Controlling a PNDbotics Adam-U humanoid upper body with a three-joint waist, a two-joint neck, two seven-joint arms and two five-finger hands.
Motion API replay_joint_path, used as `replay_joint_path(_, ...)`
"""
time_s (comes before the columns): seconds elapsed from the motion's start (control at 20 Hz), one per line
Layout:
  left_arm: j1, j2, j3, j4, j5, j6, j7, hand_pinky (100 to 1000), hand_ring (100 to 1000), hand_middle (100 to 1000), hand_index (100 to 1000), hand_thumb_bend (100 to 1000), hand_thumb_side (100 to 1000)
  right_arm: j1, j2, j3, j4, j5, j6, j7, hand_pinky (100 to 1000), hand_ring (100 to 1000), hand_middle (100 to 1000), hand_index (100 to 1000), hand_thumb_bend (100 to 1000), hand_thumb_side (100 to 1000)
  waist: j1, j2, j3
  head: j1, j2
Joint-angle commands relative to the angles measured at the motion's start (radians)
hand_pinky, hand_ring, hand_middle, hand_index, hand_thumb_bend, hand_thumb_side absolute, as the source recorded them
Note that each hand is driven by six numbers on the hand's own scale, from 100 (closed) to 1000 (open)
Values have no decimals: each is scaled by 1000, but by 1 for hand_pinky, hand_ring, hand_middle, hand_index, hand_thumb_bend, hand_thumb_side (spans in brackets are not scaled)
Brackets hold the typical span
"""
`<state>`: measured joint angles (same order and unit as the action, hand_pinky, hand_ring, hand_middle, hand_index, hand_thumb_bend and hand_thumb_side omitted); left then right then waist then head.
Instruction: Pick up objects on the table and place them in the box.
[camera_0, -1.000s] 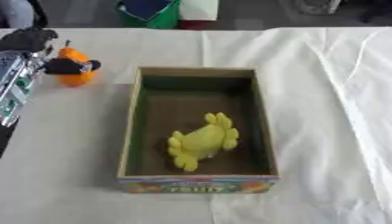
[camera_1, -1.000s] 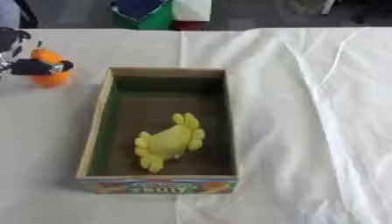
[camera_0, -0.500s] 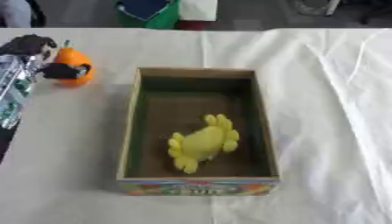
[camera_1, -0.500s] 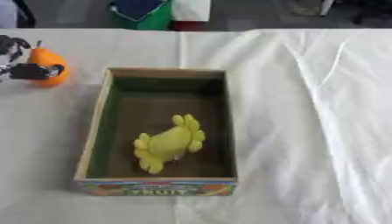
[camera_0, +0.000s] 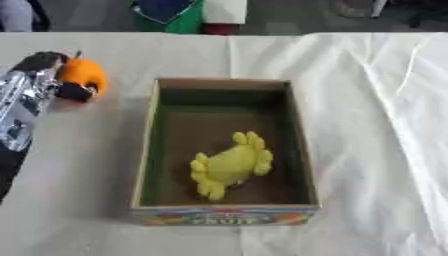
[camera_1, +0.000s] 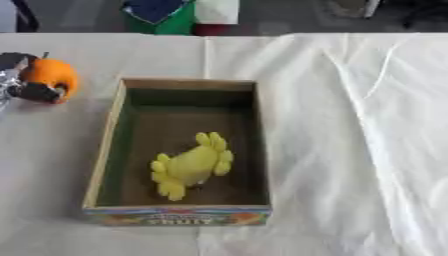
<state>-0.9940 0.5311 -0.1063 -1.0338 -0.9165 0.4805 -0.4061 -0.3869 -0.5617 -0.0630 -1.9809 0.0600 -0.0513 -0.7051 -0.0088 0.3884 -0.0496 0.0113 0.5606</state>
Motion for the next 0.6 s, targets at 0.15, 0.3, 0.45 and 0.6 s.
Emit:
replay_joint_path(0.15,-11,25,-4,-16,57,-1,20,476,661,626,752,100,147,-1,-17,-15,-19,1,3,-8,635,669,546,693,100,606,-2,-20,5,-1,-5)
replay_joint_path(0.3,-10,35,-19,-52,72,-11,11,463,645,617,741,100,168,3,-18,-16,-19,2,5,-10,635,669,546,693,100,607,-1,-22,11,-3,0)
replay_joint_path(0.45,-12,41,-32,-97,80,-19,-5,450,632,611,736,100,206,5,-18,-16,-19,2,5,-10,636,669,546,693,100,608,-1,-26,16,-5,4)
replay_joint_path(0.6,-13,47,-39,-134,79,-21,-14,430,616,601,726,100,234,7,-18,-17,-19,2,6,-10,636,670,546,693,100,608,0,-31,20,-7,8)
